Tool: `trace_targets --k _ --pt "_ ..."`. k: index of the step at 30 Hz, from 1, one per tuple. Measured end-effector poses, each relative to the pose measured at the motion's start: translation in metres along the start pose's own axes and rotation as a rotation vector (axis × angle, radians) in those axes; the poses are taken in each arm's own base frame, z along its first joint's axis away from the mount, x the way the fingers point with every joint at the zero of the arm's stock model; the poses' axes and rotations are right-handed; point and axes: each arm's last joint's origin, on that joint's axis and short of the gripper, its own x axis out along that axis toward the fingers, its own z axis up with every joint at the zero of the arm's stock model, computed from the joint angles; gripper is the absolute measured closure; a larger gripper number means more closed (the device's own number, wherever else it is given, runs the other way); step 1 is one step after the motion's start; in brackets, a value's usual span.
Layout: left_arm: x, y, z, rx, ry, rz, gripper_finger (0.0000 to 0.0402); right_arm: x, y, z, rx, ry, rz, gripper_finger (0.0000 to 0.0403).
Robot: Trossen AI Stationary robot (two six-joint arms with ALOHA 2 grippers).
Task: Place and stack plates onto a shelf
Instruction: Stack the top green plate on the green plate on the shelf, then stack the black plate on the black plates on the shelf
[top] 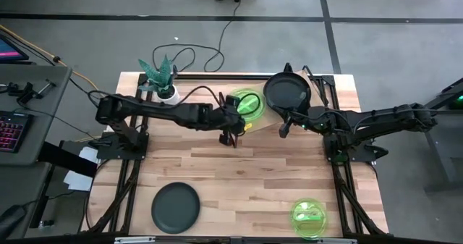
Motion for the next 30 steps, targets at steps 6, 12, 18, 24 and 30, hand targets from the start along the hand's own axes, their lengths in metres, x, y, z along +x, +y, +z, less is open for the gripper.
trace_targets --k 6,12,18,24,30 --pt "-0.005 -0.002 0.003 -0.056 -0.014 -0.003 0.0401 0.0 0.0 -0.001 -0.004 0.006 -0.001 0.0403" --pt "-0.005 0.001 0.002 -0.079 -0.012 0.003 0.0396 0.0 0.0 -0.001 -0.004 0.006 -0.001 0.0403" --pt "-0.003 0.006 -0.001 -0.091 -0.002 0.014 0.0366 0.0 0.0 -0.001 -0.004 0.006 -0.001 0.0403" --pt "-0.002 0.008 -0.002 -0.098 -0.002 0.024 0.0317 0.0 0.0 -0.001 -0.004 0.006 -0.001 0.0403" --pt "-0.009 0.014 -0.002 -0.094 0.037 0.103 0.0275 0.0 0.0 -0.001 -0.004 0.006 -0.001 0.0403"
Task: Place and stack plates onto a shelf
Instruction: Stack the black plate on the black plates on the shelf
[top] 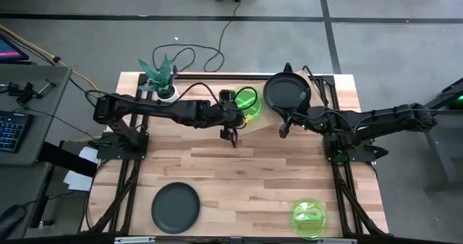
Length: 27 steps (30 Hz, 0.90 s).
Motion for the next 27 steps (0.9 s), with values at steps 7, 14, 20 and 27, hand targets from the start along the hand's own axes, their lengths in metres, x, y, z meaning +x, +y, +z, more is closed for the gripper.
trace_targets --k 7,14,20,27 --pt "-0.049 0.017 0.002 -0.252 -0.175 -0.165 0.0267 0.0 0.001 0.0 -0.001 0.008 0.039 0.0403" --pt "-0.074 -0.011 -0.036 -0.41 -0.544 -0.258 0.0286 -0.001 0.006 -0.001 -0.001 0.023 0.159 0.0403" --pt "-0.074 -0.04 -0.082 -0.463 -0.766 -0.202 0.0291 -0.004 0.011 0.001 -0.002 0.003 0.188 0.0403" --pt "-0.072 -0.039 -0.094 -0.498 -0.758 -0.169 0.0289 -0.004 0.011 0.001 -0.002 0.003 0.188 0.0403"
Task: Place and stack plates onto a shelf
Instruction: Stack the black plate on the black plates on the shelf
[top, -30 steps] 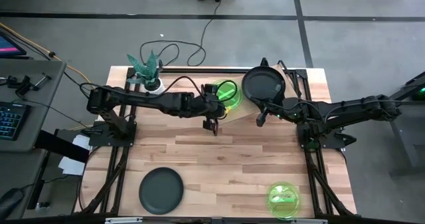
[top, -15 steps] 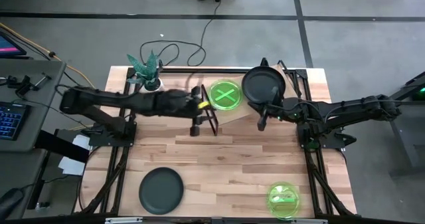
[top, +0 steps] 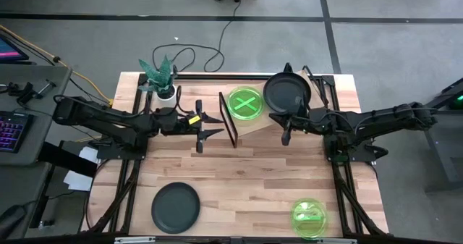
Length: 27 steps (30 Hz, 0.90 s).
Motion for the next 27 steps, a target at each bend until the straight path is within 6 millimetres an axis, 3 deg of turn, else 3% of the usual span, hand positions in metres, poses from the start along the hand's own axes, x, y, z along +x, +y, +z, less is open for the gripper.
trace_targets --k 14,18,23,27 --pt "0.0 0.001 -0.002 0.012 0.015 0.0 0.0289 0.0 0.0 0.0 0.0 0.0 -0.001 0.0403" --pt "-0.001 -0.004 -0.005 -0.034 0.047 -0.135 0.0289 0.0 0.0 0.0 0.0 0.0 -0.001 0.0403" --pt "-0.015 -0.025 -0.012 -0.252 0.348 -0.419 0.0289 0.0 0.0 0.0 0.0 0.0 -0.001 0.0403" --pt "-0.034 -0.06 -0.023 -0.463 0.648 -0.53 0.0289 0.0 0.0 0.0 0.0 0.0 -0.001 0.0403"
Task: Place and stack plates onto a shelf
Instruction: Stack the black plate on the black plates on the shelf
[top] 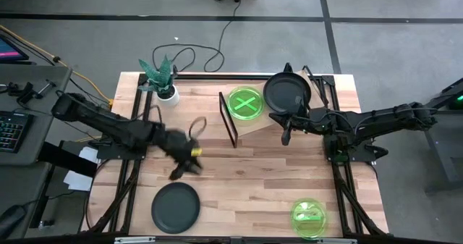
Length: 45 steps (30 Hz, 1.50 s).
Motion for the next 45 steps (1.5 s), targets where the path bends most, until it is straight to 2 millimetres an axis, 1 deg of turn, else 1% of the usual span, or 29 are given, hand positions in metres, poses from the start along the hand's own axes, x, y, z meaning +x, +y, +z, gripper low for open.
trace_targets --k 4,7,10,14,19,22,24,29,32,35,37,39,41,43,45 --pt "0.018 -0.031 -0.033 -0.133 0.205 -0.033 0.0289 0.0 0.0 0.0 0.0 0.0 0.0 0.0403" --pt "0.031 -0.051 -0.051 -0.156 0.256 -0.025 0.0289 0.0 0.0 0.0 0.0 0.0 0.0 0.0403" --pt "0.044 -0.064 -0.07 -0.153 0.28 0.049 0.0289 0.0 0.0 0.0 0.0 0.0 0.0 0.0403" --pt "0.063 -0.071 -0.091 -0.154 0.338 0.091 0.0289 0.0 0.0 0.0 0.001 0.0 0.0 0.0403" --pt "0.088 -0.061 -0.109 -0.177 0.42 0.126 0.0289 0.0 0.0 0.0 0.004 0.0 0.0 0.0403" --pt "0.099 -0.054 -0.11 -0.121 0.397 0.141 0.0295 0.0 0.0 0.0 0.005 0.0 0.0 0.0403" --pt "0.104 -0.046 -0.107 -0.049 0.35 0.199 0.0306 0.0 0.0 0.0 0.005 0.0 0.0 0.0403" --pt "0.105 -0.014 -0.09 0.129 0.217 0.465 0.0345 0.0 0.0 0.0 0.008 0.001 0.0 0.0403" --pt "0.102 0.005 -0.08 0.143 0.201 0.551 0.0361 0.0 0.0 0.0 0.009 0.002 0.0 0.0403" --pt "0.1 0.017 -0.075 0.092 0.254 0.5 0.0367 0.0 0.0 -0.002 0.018 0.016 -0.001 0.0403" --pt "0.095 0.019 -0.069 0.053 0.27 0.432 0.0368 0.0 0.0 -0.003 0.016 0.024 -0.002 0.0403" --pt "0.086 0.017 -0.065 0.034 0.271 0.385 0.0369 0.0 -0.001 -0.003 0.014 0.029 -0.003 0.0403" --pt "0.073 0.011 -0.058 0.053 0.253 0.362 0.0369 0.0 0.0 -0.003 0.015 0.028 -0.001 0.0403" --pt "0.057 0.002 -0.046 0.07 0.198 0.347 0.0369 0.0 0.0 -0.003 0.014 0.028 -0.002 0.0403" --pt "0.04 -0.004 -0.046 0.073 0.219 0.358 0.0369 0.0 0.0 -0.003 0.015 0.028 -0.002 0.0403"
